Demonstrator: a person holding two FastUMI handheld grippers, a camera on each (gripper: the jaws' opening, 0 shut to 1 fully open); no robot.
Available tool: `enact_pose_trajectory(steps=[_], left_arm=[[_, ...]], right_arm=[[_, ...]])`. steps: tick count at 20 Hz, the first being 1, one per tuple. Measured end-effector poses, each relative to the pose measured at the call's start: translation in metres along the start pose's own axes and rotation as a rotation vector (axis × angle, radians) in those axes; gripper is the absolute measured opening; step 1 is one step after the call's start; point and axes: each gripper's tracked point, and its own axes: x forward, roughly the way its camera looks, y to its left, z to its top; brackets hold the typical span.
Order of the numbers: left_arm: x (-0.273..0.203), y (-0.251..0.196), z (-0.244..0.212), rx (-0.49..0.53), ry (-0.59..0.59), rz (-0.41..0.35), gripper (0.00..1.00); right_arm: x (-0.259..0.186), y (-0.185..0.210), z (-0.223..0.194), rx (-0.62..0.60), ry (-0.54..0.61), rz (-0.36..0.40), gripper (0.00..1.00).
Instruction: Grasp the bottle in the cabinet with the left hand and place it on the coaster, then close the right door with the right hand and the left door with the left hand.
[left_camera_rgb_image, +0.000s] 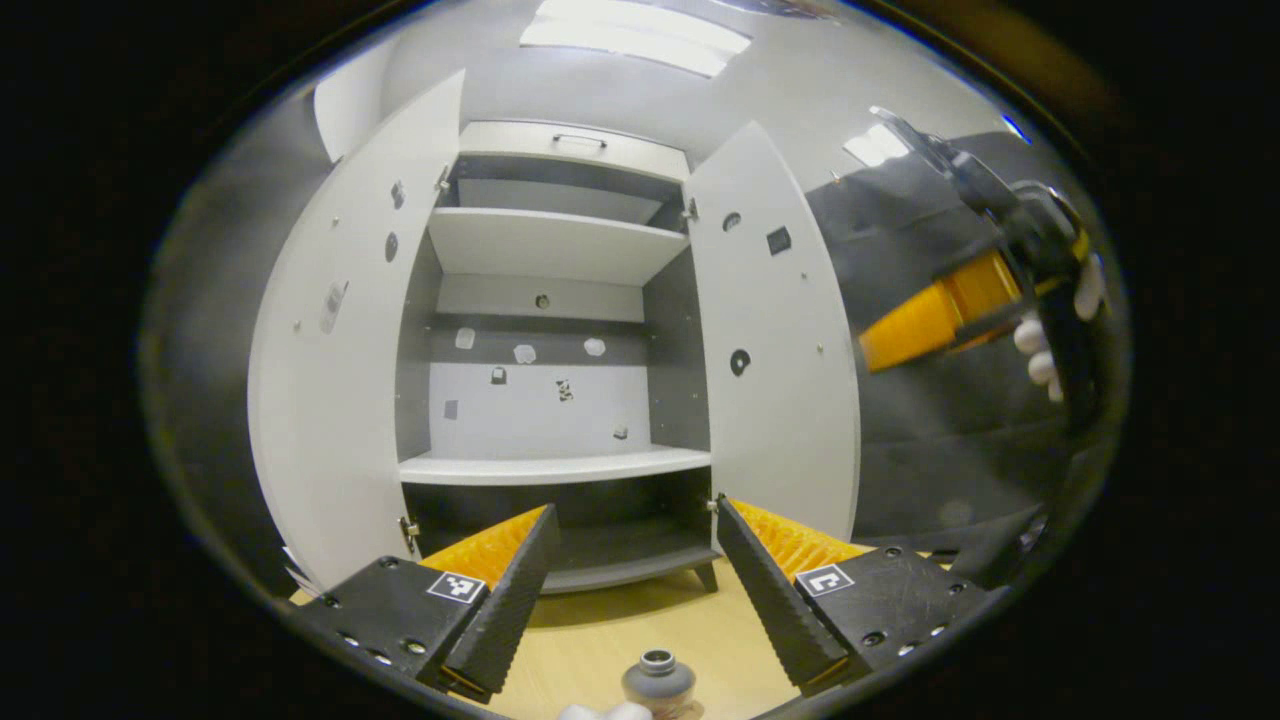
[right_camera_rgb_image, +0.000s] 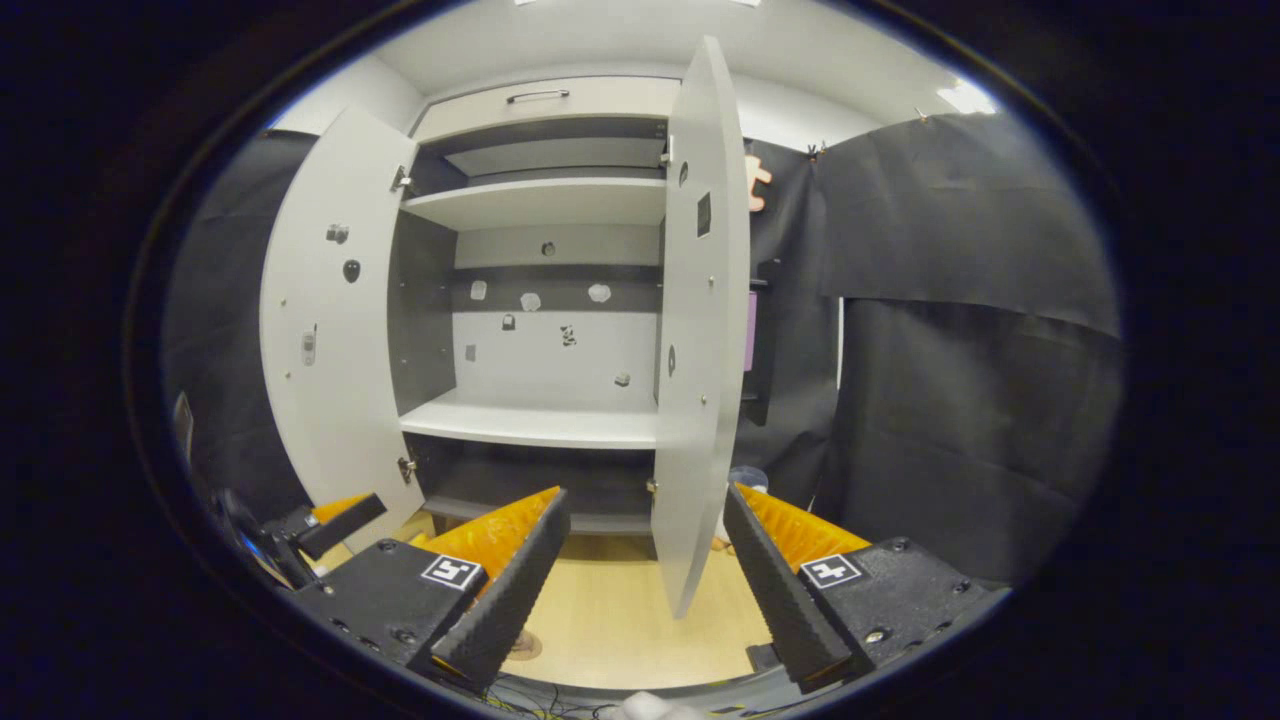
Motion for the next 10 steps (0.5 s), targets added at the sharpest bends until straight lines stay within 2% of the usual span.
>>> enact_pose_trajectory(steps=[2,5,10], left_arm=[[0.003,0.007,0.027,-0.016,0.018,0.008,0.97],[0.003,0.033,0.066,0.036,0.016,0.078,0.98],[-0.008,0.087,0.106,0.087,0.057,0.236,0.98]], right_arm=[[-0.002,0.001,0.003,0.020,-0.018,0.003,1.00],[-0.004,0.001,0.007,0.047,-0.047,0.013,1.00],[-0.008,-0.010,0.012,0.061,-0.095,0.002,1.00]])
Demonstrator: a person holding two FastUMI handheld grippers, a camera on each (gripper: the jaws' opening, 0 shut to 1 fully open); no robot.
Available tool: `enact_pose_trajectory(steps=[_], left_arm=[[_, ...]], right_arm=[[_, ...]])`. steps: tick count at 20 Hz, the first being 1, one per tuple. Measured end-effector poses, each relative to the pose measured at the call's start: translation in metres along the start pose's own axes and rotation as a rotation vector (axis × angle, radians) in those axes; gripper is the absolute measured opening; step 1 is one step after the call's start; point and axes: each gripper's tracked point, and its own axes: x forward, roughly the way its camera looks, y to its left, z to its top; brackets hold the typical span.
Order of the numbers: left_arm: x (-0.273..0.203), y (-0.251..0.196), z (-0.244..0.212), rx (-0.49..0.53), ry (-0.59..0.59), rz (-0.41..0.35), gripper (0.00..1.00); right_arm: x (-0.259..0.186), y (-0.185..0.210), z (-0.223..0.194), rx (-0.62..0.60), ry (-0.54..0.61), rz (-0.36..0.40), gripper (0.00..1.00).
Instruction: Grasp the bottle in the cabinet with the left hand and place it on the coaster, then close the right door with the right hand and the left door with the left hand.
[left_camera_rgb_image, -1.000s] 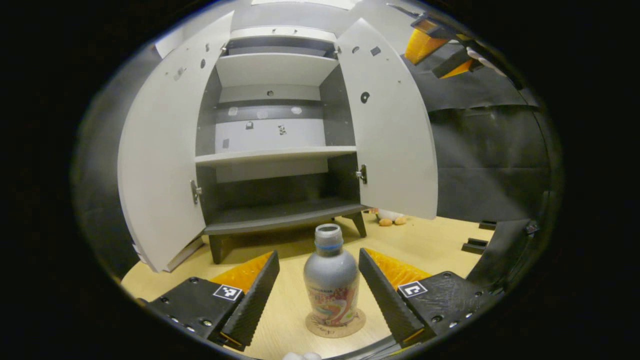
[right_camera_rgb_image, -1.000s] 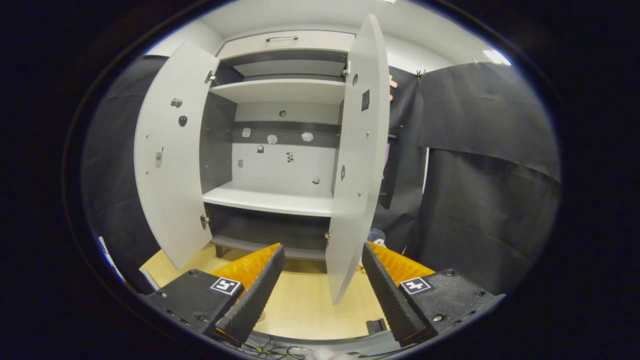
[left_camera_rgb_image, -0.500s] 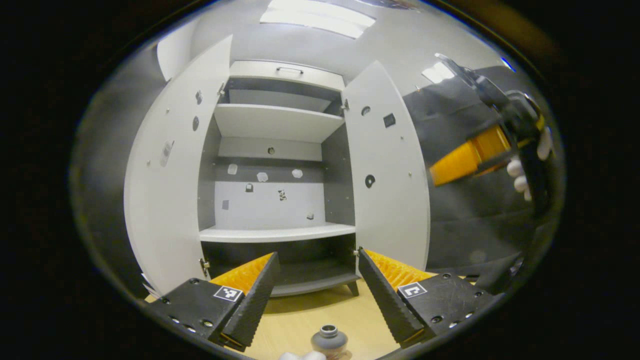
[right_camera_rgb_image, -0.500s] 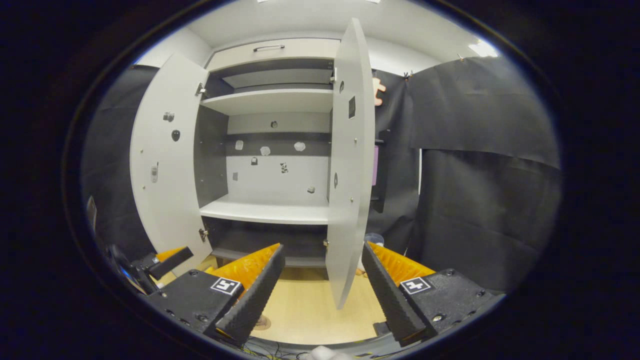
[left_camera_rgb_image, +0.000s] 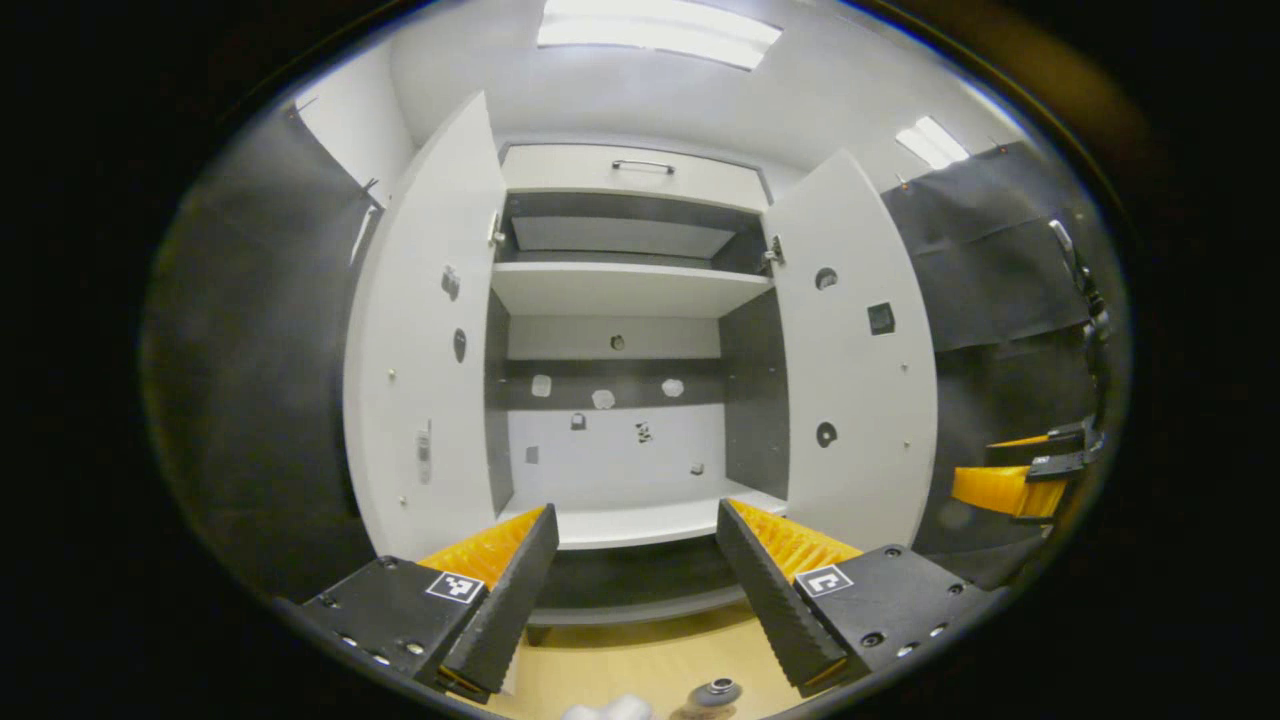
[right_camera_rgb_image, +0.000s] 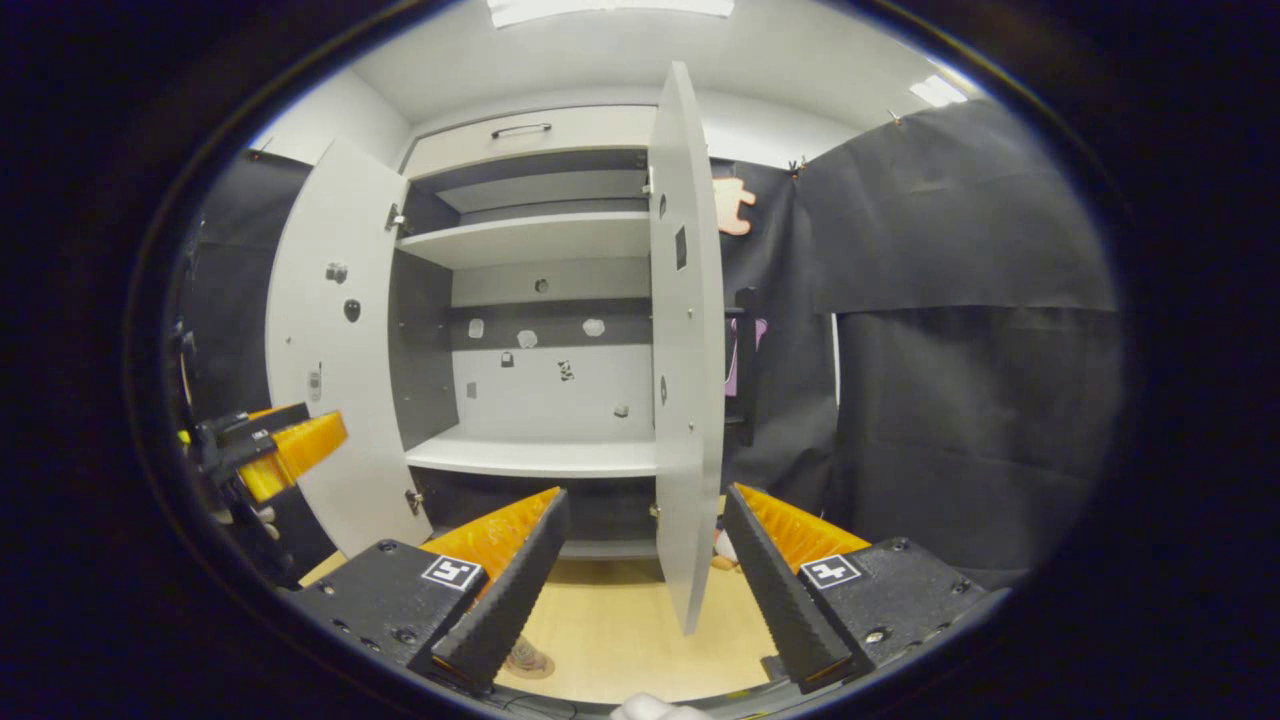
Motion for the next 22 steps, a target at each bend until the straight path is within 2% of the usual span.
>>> enact_pose_trajectory(steps=[4,6,12,14,15,18,22], left_arm=[[-0.019,0.041,0.011,0.047,0.029,0.118,0.98],[-0.023,0.050,0.010,0.047,0.040,0.144,0.97],[-0.031,0.035,0.007,-0.002,0.079,0.177,0.97],[-0.030,0.029,0.010,0.003,0.084,0.210,0.99],[-0.029,0.024,0.010,0.001,0.089,0.230,0.95],[-0.021,0.003,0.014,-0.018,0.097,0.265,0.99],[-0.015,-0.026,0.017,-0.059,0.103,0.327,0.99]], right_arm=[[0.001,-0.016,0.001,0.020,-0.002,-0.015,1.00],[0.004,-0.033,0.004,0.024,-0.003,-0.029,1.00],[0.026,-0.104,0.037,-0.001,-0.039,-0.069,1.00],[0.041,-0.129,0.048,-0.009,-0.050,-0.066,1.00],[0.049,-0.142,0.050,-0.014,-0.045,-0.061,1.00],[0.078,-0.176,0.066,-0.004,-0.046,-0.033,1.00],[0.117,-0.199,0.075,0.014,-0.035,0.076,1.00]])
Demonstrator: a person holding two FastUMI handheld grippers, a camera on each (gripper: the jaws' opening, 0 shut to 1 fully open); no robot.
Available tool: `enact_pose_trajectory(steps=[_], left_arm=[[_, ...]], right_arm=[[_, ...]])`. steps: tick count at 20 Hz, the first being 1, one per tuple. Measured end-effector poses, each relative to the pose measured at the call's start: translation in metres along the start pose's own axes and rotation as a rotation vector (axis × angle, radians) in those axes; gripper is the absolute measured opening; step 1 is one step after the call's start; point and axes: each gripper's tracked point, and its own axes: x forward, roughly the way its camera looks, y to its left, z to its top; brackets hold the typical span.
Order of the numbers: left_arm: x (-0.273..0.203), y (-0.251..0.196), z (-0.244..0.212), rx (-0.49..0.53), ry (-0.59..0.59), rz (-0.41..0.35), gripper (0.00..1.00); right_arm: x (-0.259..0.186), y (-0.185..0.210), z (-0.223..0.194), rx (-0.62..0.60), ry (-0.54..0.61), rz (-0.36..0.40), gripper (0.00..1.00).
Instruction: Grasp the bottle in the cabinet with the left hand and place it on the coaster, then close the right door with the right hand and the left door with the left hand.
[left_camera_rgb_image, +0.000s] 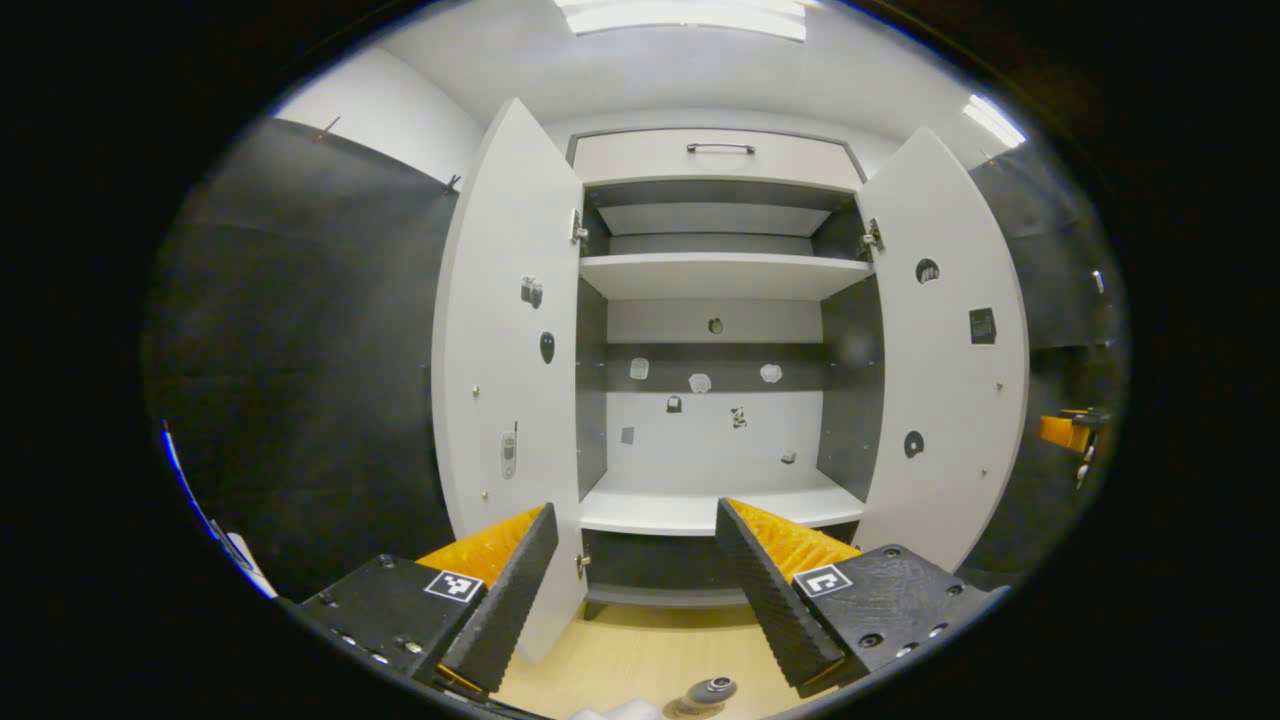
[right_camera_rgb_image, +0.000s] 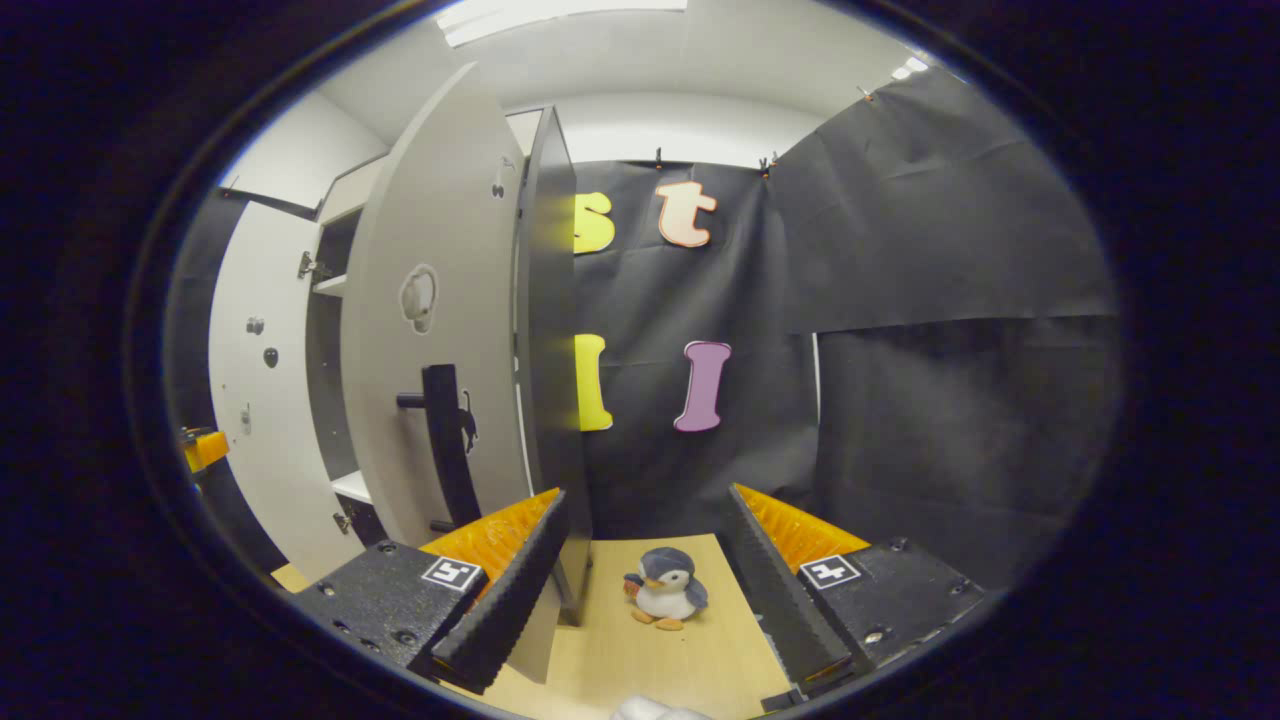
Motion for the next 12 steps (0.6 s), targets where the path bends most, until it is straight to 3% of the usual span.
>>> enact_pose_trajectory(steps=[6,12], left_arm=[[-0.023,-0.016,0.000,0.041,0.002,0.092,0.99],[-0.029,0.007,-0.004,0.049,0.014,0.109,0.98]], right_arm=[[0.042,-0.006,0.000,0.023,0.020,0.125,1.00],[0.048,0.050,0.011,-0.008,0.010,0.222,1.00]])
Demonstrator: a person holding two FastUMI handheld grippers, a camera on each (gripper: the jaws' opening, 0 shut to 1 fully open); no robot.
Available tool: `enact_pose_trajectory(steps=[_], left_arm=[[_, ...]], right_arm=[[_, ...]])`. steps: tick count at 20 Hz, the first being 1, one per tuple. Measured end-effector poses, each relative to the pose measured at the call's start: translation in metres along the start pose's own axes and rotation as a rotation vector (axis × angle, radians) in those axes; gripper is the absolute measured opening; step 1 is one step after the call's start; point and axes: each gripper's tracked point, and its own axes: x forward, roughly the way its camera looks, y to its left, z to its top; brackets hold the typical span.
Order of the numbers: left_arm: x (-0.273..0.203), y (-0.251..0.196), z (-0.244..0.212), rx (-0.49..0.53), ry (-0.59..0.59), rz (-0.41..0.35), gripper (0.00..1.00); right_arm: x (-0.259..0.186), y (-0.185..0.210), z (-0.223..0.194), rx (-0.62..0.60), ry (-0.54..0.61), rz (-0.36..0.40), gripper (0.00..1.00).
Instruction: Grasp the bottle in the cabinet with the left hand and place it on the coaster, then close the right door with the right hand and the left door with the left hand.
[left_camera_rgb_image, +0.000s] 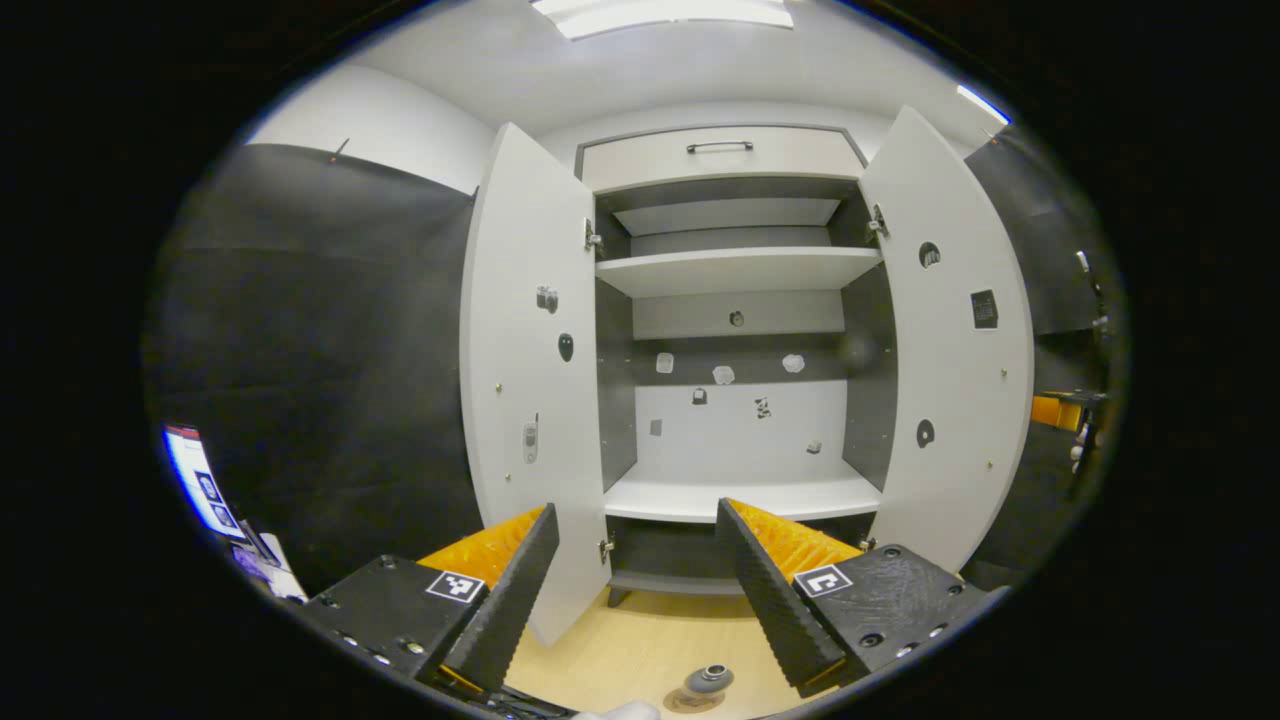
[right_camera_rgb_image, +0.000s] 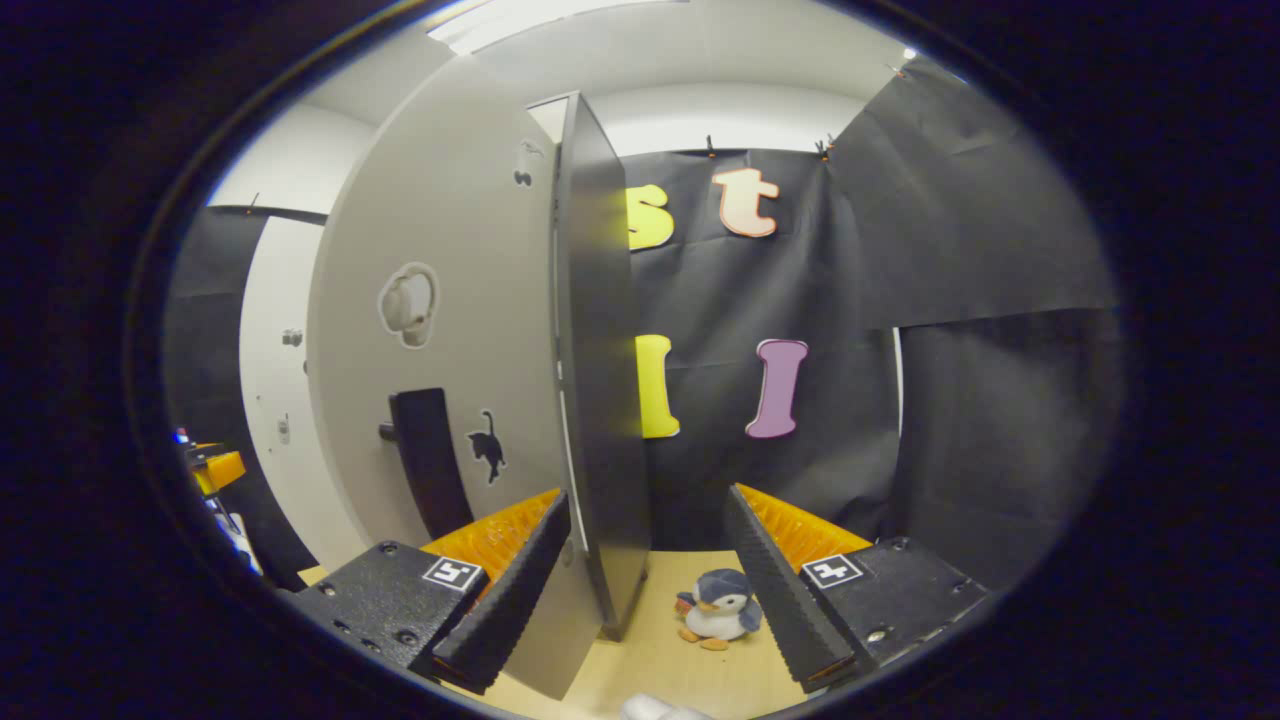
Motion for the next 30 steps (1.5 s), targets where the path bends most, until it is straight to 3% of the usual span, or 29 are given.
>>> enact_pose_trajectory(steps=[2,4,6,9,11,12,14,16,17,18,21,23,27,29,30], left_arm=[[0.003,0.013,-0.004,-0.002,0.018,-0.001,0.97],[0.004,0.027,-0.006,-0.002,0.024,0.001,0.97],[0.008,0.038,-0.006,-0.004,0.021,-0.011,0.98],[0.018,0.046,-0.003,0.008,0.016,-0.044,0.97],[0.023,0.049,0.000,0.005,0.002,-0.073,0.99],[0.025,0.051,0.001,0.005,-0.001,-0.082,0.97],[0.027,0.052,-0.001,0.013,0.014,-0.107,0.97],[0.032,0.054,0.002,0.027,0.017,-0.121,0.99],[0.033,0.055,0.002,0.031,0.017,-0.129,0.99],[0.035,0.054,0.003,0.032,0.017,-0.138,0.99],[0.036,0.056,0.000,0.033,0.021,-0.161,0.99],[0.037,0.060,-0.003,0.034,0.027,-0.166,0.96],[0.038,0.068,-0.008,0.027,0.043,-0.174,0.97],[0.038,0.072,-0.007,0.028,0.039,-0.173,0.97],[0.038,0.075,-0.006,0.028,0.036,-0.173,0.97]], right_arm=[[0.000,0.018,0.001,-0.035,-0.001,0.005,1.00],[0.001,0.021,0.006,-0.086,-0.009,-0.017,0.92],[-0.001,0.024,0.001,-0.057,0.004,-0.038,0.94],[0.000,0.038,-0.001,-0.019,0.018,-0.063,0.89],[0.002,0.053,-0.001,-0.032,0.019,-0.074,0.93],[0.003,0.061,0.000,-0.048,0.015,-0.081,0.89],[0.006,0.077,0.001,-0.068,0.004,-0.085,0.93],[0.011,0.091,-0.003,-0.062,0.010,-0.083,0.89],[0.013,0.097,-0.003,-0.065,0.013,-0.079,0.94],[0.015,0.102,-0.002,-0.064,0.017,-0.079,0.89],[0.019,0.114,-0.004,-0.055,0.019,-0.087,0.93],[0.023,0.123,-0.006,-0.064,0.023,-0.082,0.89],[0.032,0.145,-0.012,-0.056,0.046,-0.048,0.94],[0.034,0.158,-0.015,-0.061,0.054,-0.019,0.89],[0.035,0.164,-0.018,-0.065,0.060,-0.005,0.94]])
